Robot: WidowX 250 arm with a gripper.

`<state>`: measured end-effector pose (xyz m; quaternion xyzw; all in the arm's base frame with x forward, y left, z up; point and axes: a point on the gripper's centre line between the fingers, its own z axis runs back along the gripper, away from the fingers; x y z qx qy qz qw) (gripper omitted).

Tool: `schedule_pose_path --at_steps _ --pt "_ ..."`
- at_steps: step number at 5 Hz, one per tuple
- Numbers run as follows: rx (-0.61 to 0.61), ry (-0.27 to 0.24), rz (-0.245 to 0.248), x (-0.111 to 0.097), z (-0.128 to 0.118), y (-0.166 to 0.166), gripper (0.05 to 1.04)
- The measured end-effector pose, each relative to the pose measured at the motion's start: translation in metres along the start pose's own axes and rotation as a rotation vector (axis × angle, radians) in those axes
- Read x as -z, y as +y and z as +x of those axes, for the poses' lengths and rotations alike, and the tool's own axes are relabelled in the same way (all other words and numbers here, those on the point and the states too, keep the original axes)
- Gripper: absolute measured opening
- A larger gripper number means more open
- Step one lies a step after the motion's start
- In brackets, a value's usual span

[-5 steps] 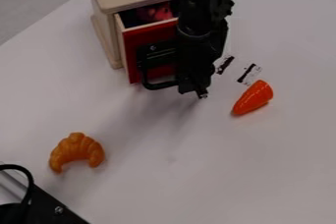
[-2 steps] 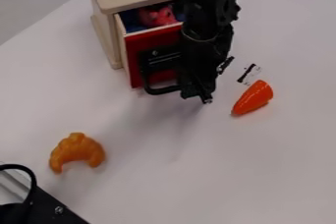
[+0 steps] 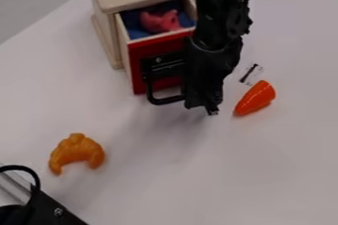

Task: Open the drawer

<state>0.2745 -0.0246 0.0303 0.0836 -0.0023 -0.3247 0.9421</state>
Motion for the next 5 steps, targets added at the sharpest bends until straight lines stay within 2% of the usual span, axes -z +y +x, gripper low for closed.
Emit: schedule_pose_path --at_steps 1,2,3,5 --pt "-0.008 0.007 -0.003 0.0001 -0.0001 -0.0023 0.367" --pt "-0.008 0.014 -0.006 0.0001 -0.0001 -0.0061 0.687" --pt "-0.012 0.025 -0.012 -0.0004 -0.0007 -0.0092 0.962" --pt "-0.04 0.033 -0.031 -0.0098 0.0041 -0.0076 1.0"
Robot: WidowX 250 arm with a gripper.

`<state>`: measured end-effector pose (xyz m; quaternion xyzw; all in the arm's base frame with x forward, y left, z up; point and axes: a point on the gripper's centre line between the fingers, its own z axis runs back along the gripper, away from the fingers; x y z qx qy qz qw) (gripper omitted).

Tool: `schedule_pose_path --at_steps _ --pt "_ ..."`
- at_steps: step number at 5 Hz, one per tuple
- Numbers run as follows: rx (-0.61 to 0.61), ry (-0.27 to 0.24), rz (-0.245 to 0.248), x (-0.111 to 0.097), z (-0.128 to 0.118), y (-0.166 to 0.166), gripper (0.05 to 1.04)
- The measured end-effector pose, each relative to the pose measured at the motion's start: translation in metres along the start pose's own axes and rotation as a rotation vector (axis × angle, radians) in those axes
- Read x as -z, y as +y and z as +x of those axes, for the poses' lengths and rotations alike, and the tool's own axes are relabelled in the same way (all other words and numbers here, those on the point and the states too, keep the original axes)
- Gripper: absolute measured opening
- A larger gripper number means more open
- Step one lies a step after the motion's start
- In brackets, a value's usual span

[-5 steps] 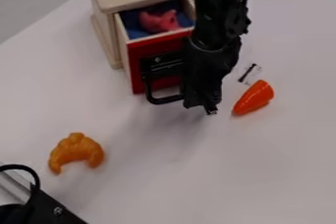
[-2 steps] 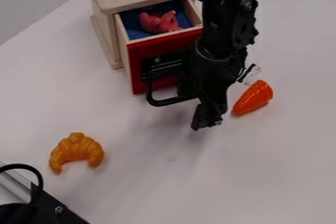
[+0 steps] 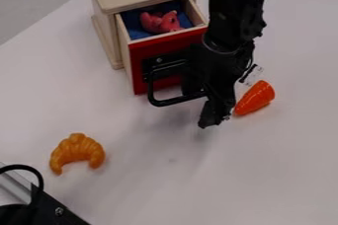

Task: Open the drawer

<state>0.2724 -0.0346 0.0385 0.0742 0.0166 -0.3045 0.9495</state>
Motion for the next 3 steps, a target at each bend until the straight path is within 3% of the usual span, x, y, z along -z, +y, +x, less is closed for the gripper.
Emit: schedule_pose_path --at_steps 3 --pt "-0.033 -0.106 -0.091 -0.073 -0.003 0.014 1.0"
